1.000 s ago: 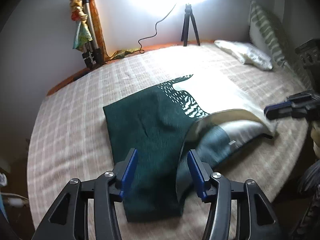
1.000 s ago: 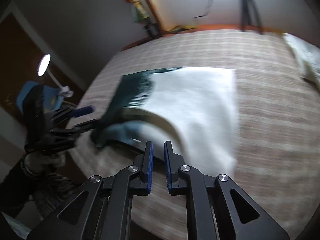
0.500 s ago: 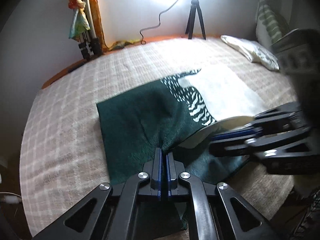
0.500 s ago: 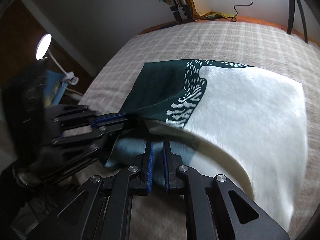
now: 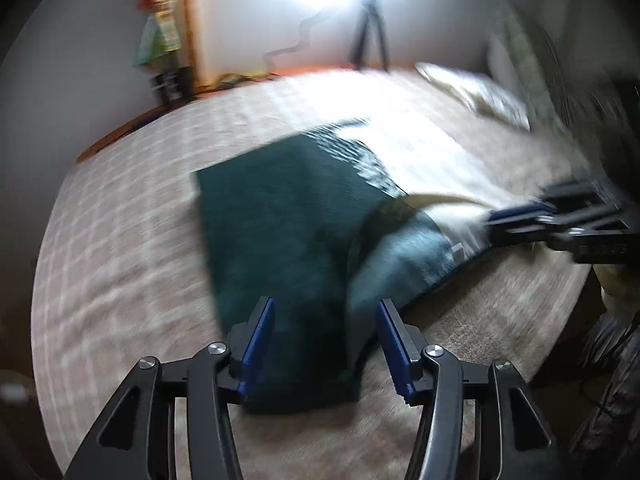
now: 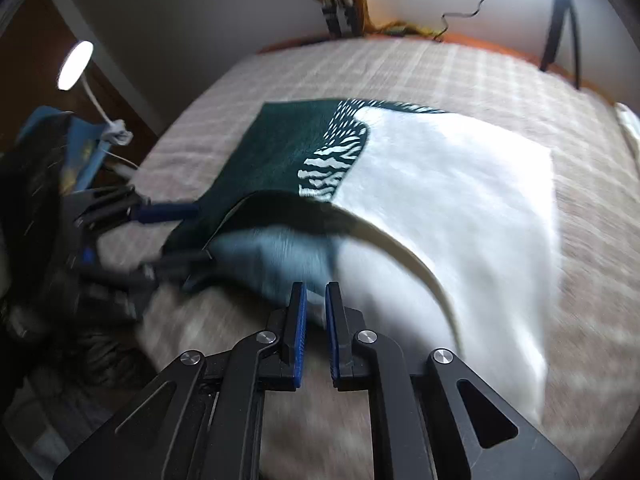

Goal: Fold small clothes

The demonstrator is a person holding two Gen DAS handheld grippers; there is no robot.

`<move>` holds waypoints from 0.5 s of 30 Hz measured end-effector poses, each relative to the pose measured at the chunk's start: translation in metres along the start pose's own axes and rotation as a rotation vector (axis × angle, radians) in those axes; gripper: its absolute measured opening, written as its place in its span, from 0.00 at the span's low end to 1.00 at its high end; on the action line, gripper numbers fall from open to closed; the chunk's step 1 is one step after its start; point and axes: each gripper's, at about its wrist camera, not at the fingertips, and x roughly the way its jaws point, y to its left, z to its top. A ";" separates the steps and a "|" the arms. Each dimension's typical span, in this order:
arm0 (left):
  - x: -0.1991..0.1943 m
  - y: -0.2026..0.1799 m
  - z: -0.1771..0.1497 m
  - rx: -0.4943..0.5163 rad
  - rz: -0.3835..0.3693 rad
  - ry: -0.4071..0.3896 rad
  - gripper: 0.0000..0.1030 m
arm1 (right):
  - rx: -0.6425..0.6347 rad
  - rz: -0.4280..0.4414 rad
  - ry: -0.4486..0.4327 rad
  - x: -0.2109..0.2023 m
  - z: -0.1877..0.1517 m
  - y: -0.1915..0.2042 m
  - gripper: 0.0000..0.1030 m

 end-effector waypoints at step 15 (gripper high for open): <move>0.039 0.006 -0.013 -0.013 0.037 0.107 0.49 | 0.102 -0.164 0.056 -0.004 -0.036 -0.062 0.15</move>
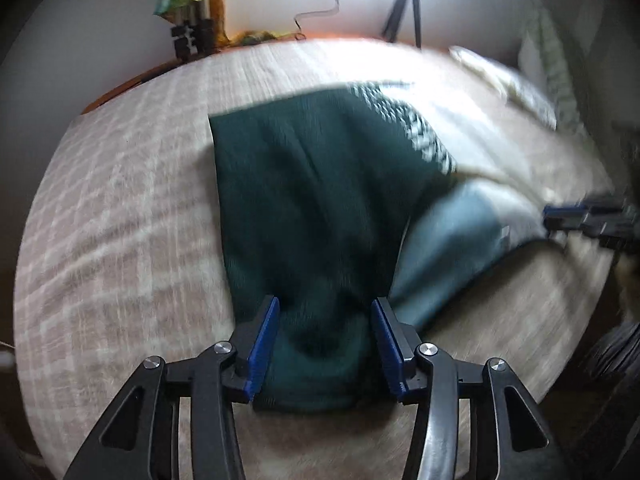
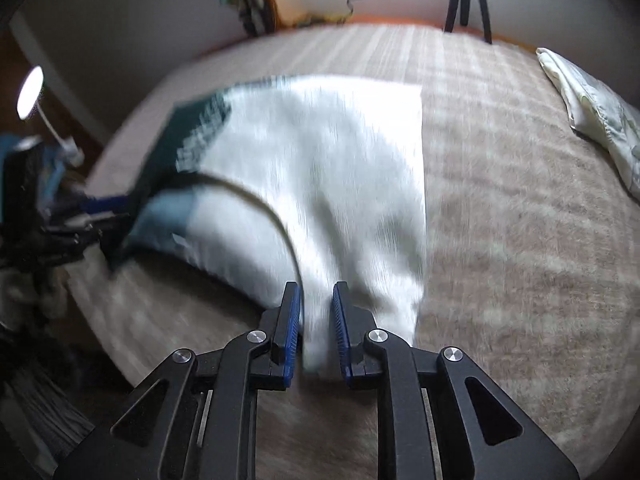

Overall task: Fold small clothes
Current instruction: 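Open both tools and release the folded shirt, then grasp the folded shirt bundle with both tools and lift it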

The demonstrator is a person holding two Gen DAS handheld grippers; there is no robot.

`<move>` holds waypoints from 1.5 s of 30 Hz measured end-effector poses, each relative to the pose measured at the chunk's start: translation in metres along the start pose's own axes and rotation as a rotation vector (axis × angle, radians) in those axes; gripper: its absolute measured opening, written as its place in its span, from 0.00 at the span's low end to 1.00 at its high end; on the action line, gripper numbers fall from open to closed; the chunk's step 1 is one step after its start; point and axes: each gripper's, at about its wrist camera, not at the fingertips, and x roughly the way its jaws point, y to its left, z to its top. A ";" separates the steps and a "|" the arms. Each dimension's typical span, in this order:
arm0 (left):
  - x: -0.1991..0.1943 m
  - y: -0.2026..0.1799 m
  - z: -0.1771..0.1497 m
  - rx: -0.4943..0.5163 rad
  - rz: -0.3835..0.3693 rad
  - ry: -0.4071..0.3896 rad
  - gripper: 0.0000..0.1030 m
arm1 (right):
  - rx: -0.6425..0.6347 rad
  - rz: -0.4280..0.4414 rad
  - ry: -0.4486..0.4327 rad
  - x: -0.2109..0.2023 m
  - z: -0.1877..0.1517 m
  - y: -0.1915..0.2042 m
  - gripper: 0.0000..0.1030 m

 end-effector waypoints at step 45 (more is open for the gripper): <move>0.032 0.069 0.055 -0.496 -0.283 -0.022 0.03 | 0.329 0.418 -0.085 0.036 0.074 -0.081 0.04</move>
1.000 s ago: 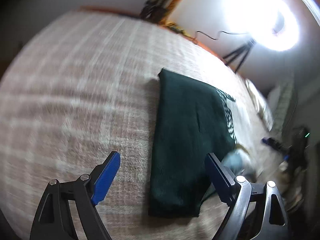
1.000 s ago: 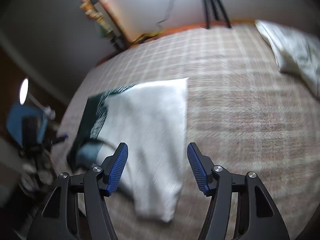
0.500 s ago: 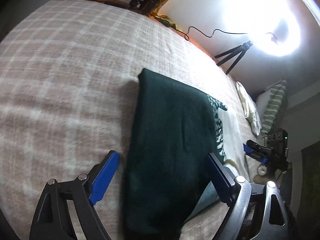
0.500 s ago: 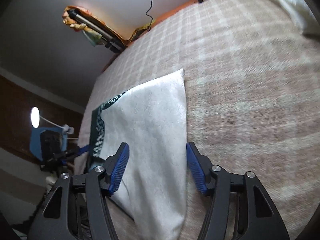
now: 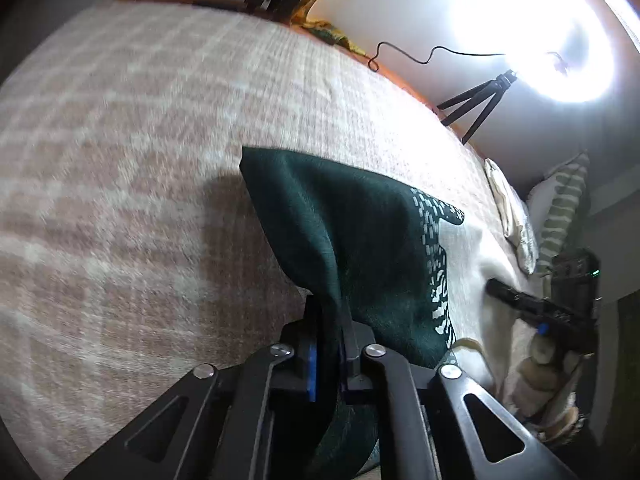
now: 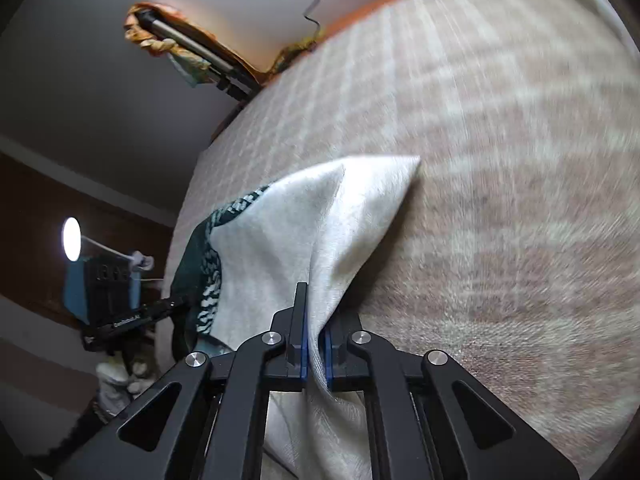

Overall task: Fold small clothes
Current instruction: 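Grasp the folded shirt bundle with both tools and lift it, then carry the folded shirt with both tools toward the striped pillow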

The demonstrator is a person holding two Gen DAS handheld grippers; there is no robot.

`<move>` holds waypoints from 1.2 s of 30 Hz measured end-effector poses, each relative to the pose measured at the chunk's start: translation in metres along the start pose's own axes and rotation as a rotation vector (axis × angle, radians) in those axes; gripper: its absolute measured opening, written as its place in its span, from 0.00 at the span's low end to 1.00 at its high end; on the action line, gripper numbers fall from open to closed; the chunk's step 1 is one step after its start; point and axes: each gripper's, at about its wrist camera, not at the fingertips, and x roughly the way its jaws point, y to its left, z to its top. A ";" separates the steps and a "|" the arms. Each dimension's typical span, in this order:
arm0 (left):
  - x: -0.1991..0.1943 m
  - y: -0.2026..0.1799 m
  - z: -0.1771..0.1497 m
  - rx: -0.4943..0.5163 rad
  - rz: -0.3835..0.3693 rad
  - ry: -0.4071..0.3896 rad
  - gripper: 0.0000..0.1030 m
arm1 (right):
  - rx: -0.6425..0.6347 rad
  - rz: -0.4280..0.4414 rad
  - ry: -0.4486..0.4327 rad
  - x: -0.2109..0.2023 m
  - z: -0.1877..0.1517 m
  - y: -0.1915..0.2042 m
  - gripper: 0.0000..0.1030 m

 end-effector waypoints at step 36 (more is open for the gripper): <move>0.011 -0.182 0.044 0.286 -0.087 -0.129 0.00 | -0.171 -0.234 -0.244 -0.140 0.034 0.022 0.03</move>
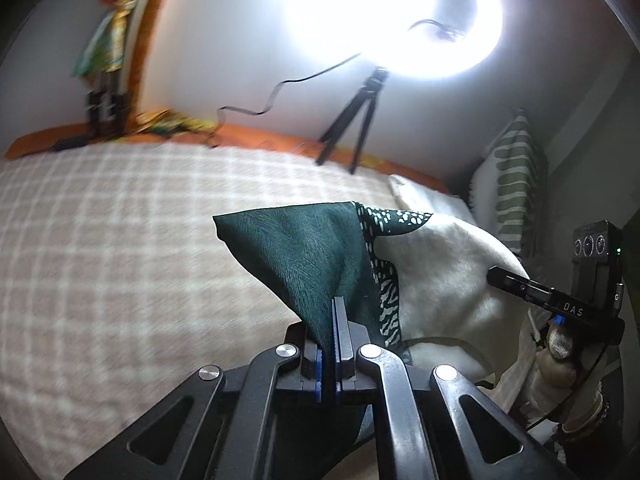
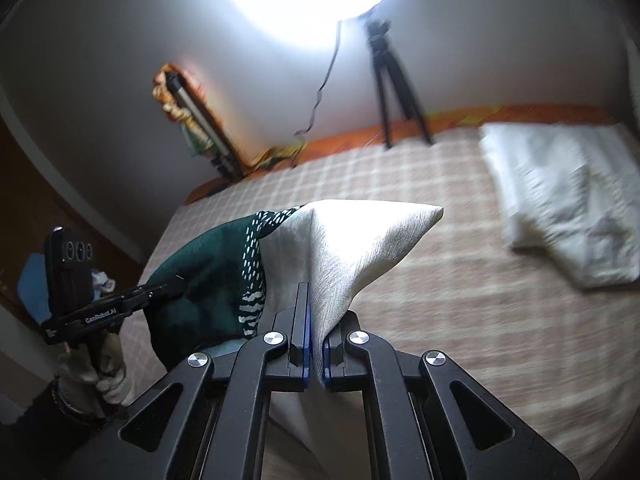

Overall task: Fold small clothes
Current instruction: 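Carry the folded shirt with both tools toward the striped pillow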

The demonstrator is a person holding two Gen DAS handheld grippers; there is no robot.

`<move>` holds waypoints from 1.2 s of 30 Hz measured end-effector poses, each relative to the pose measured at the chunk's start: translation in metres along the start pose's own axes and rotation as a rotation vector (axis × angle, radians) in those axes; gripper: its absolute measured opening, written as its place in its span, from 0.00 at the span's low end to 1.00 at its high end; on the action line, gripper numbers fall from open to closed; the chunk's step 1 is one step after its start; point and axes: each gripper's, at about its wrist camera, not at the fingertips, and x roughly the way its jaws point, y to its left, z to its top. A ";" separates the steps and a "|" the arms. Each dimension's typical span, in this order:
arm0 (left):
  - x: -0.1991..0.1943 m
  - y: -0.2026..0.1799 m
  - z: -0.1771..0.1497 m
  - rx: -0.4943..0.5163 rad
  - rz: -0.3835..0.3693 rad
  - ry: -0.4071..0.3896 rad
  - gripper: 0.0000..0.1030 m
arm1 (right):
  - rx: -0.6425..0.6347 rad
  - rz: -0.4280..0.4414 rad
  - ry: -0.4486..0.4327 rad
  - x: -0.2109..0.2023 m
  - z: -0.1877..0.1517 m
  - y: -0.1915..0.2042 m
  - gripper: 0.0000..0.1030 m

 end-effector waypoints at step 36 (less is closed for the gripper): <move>0.251 -0.212 0.120 0.238 -0.060 0.017 0.00 | 0.054 -0.393 -0.148 -0.073 0.123 -0.266 0.03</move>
